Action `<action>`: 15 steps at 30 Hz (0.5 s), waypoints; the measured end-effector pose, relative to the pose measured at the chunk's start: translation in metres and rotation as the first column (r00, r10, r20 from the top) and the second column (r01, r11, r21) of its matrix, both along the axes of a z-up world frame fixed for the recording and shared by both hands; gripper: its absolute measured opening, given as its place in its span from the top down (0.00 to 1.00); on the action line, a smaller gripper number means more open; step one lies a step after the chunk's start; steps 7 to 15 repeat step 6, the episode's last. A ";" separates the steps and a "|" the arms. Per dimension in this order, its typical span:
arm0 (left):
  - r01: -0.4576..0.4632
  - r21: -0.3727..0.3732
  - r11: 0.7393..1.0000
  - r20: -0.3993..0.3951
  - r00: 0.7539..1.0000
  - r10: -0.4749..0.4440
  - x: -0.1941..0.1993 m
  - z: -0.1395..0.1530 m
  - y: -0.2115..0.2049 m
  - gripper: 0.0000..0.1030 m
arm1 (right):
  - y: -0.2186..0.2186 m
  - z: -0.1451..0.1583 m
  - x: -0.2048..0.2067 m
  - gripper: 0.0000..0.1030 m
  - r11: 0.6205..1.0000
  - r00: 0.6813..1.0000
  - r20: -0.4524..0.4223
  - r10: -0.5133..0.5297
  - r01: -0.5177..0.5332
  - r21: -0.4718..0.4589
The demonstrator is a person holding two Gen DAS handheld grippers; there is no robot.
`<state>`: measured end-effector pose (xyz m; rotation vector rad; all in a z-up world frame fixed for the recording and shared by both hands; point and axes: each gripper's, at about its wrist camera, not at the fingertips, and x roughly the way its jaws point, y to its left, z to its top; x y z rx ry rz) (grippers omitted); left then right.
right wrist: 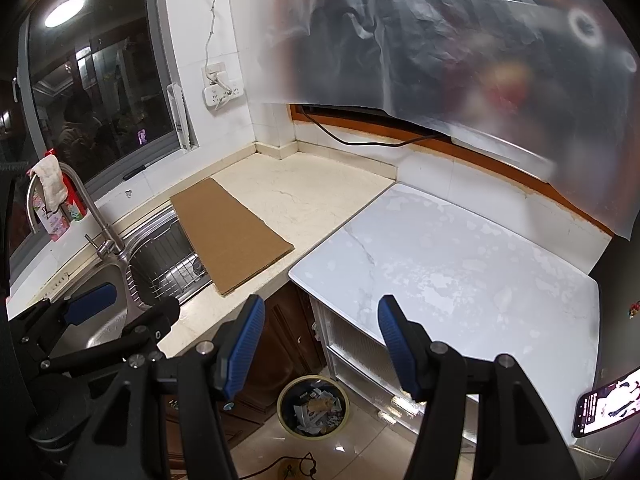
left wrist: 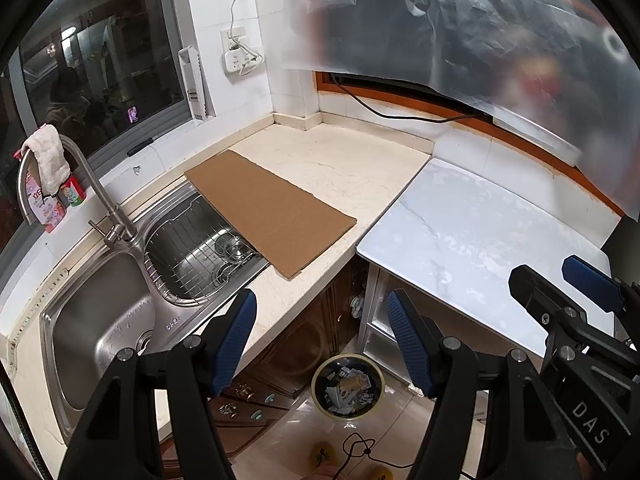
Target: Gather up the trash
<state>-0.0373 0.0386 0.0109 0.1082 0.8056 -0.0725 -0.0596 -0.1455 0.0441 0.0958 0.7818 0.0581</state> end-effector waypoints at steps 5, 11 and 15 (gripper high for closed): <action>0.012 0.000 1.000 -0.004 1.000 -0.012 0.004 -0.002 0.003 0.35 | 0.000 -0.002 0.002 0.42 1.000 1.000 -0.004 -0.009 0.009 -0.001; 0.015 -0.001 1.000 -0.006 1.000 -0.015 0.005 -0.002 0.004 0.35 | 0.001 -0.002 0.003 0.42 1.000 1.000 -0.005 -0.010 0.010 -0.001; 0.015 -0.001 1.000 -0.006 1.000 -0.015 0.005 -0.002 0.004 0.35 | 0.001 -0.002 0.003 0.42 1.000 1.000 -0.005 -0.010 0.010 -0.001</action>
